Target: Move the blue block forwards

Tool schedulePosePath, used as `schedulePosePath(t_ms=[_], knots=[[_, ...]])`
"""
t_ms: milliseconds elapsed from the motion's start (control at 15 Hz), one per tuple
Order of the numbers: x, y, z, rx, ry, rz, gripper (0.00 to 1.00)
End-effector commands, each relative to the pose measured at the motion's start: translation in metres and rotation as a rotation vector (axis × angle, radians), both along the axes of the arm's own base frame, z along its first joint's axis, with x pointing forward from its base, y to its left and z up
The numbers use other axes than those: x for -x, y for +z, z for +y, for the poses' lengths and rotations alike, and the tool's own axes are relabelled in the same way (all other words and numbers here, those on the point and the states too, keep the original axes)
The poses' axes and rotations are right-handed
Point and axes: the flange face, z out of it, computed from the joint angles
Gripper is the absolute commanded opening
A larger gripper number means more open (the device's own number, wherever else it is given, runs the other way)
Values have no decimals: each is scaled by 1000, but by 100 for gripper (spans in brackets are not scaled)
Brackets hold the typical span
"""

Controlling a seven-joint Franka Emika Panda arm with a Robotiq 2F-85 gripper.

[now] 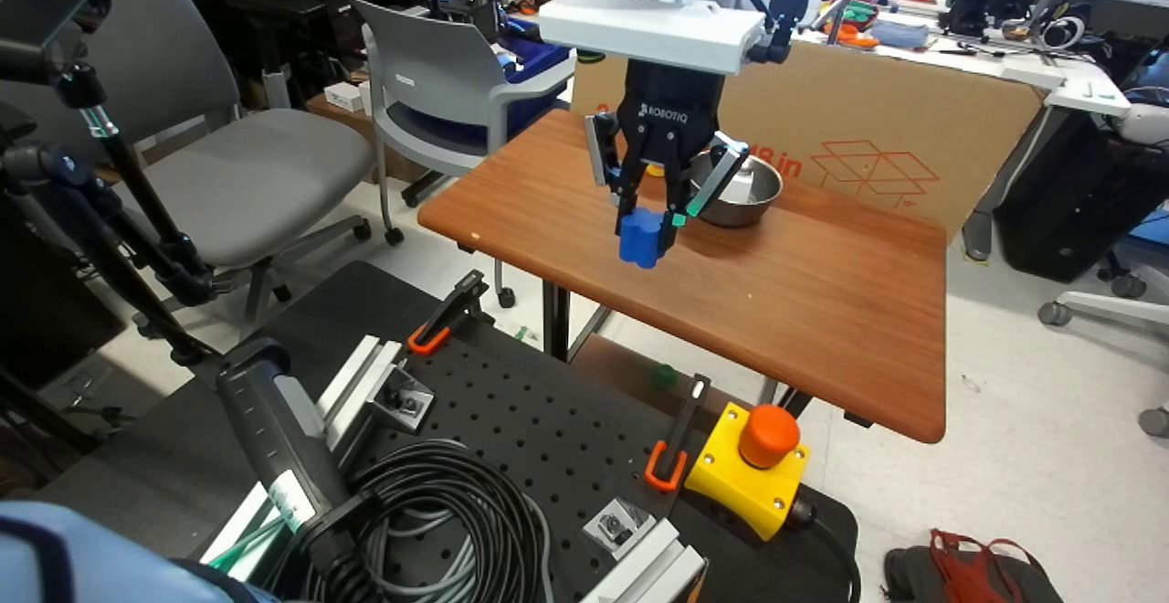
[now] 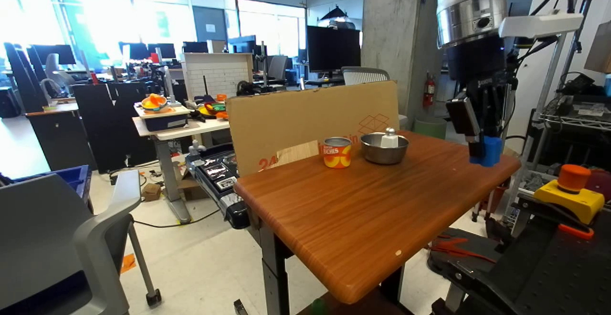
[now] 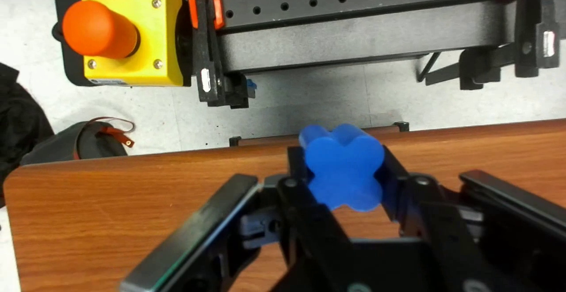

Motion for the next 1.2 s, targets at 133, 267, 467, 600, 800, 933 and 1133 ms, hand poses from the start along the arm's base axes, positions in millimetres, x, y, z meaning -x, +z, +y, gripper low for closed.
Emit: schedulePosePath(t_ms=[133,267,467,600,800,933,1133], knots=[[-8,-12,-5,46,54,-64,16],[-13,-18,-9,54,40,-77,16],[-53,-38,-11,65,8,-102,16],[-73,-49,-14,71,-16,-111,16],[-96,-67,-23,90,-46,-106,16],[-103,-77,-29,99,-49,-84,16],[-103,-78,-32,103,-39,-58,16]])
